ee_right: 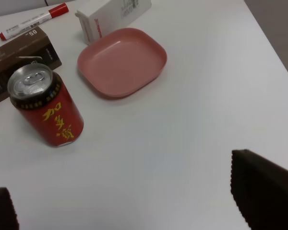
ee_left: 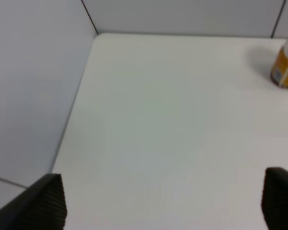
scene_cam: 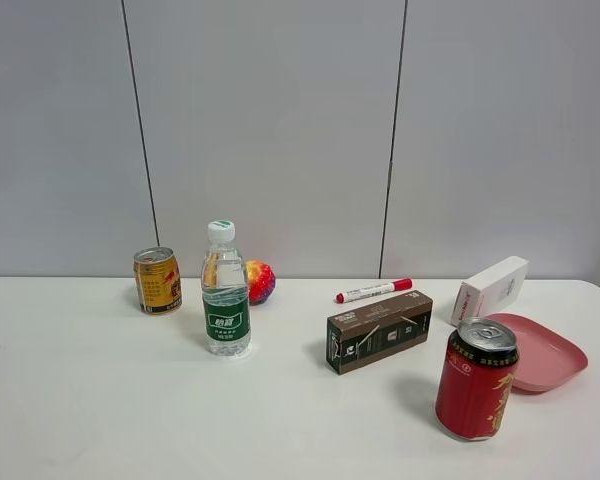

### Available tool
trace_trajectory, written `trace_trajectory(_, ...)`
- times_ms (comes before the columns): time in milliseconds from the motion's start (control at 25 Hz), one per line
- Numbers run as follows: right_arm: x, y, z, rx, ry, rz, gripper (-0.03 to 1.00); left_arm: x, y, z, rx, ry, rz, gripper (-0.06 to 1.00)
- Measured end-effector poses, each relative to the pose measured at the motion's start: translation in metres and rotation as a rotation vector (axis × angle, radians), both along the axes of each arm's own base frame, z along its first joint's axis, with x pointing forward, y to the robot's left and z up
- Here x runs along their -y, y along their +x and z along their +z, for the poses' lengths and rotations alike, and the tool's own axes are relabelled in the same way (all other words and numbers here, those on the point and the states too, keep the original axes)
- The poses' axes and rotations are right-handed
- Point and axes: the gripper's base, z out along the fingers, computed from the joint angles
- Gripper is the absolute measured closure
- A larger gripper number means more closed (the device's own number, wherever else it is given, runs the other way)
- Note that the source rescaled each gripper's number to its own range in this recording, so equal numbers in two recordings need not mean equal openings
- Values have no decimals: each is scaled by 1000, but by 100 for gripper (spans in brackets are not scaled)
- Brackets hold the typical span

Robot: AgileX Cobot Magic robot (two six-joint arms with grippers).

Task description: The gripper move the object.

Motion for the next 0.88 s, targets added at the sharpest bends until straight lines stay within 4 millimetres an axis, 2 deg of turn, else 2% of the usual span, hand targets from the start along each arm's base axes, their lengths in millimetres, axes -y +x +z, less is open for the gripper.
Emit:
trace_trajectory(160, 0, 0, 0, 0, 0, 0, -3, 14, -51, -28, 53, -46, -33, 49)
trace_trajectory(400, 0, 0, 0, 0, 0, 0, -3, 26, -101, -81, 103, -68, -55, 49)
trace_trajectory(720, 0, 0, 0, 0, 0, 0, -3, 36, -133, -147, 158, -99, -90, 49)
trace_trajectory(880, 0, 0, 0, 0, 5, -2, -3, 37, -131, -167, 131, -87, -119, 49)
